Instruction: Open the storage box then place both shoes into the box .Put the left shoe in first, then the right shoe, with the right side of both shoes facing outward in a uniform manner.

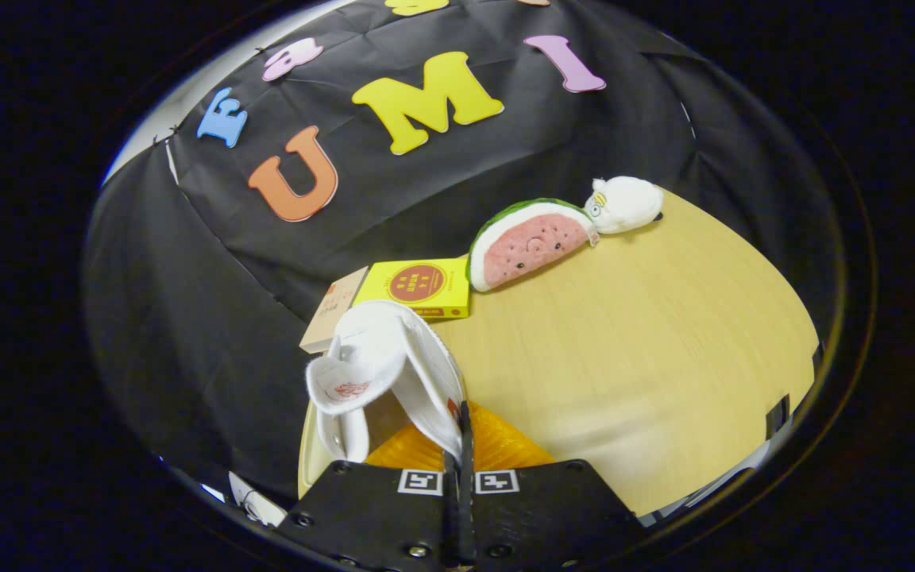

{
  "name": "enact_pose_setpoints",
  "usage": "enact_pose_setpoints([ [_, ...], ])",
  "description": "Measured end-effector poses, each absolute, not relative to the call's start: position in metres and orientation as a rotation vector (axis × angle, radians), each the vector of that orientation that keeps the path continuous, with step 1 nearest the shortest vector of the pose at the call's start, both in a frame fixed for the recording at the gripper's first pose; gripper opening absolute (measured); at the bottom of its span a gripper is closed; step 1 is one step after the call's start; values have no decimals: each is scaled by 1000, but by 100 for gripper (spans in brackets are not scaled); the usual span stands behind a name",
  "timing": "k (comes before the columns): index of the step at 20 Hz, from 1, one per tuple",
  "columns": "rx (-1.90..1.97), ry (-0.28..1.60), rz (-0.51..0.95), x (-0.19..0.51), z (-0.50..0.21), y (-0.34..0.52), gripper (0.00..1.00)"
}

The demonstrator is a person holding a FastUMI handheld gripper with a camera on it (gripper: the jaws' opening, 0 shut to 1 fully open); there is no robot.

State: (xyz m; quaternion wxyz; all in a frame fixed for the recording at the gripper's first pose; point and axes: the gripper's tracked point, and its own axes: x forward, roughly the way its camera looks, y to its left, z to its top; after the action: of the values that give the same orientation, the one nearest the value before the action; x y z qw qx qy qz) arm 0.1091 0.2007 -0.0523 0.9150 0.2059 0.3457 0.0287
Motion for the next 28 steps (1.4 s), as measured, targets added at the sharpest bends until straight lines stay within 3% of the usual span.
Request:
enact_pose_setpoints([
  [10, 401, 665, -81, 160, -95, 286, 0],
  [21, 302, 599, -175, 160, -144, 302, 1],
  [23, 304, 608, -177, 156, -149, 302, 4],
  [28, 285, 587, -158, 164, -156, 306, 24],
])
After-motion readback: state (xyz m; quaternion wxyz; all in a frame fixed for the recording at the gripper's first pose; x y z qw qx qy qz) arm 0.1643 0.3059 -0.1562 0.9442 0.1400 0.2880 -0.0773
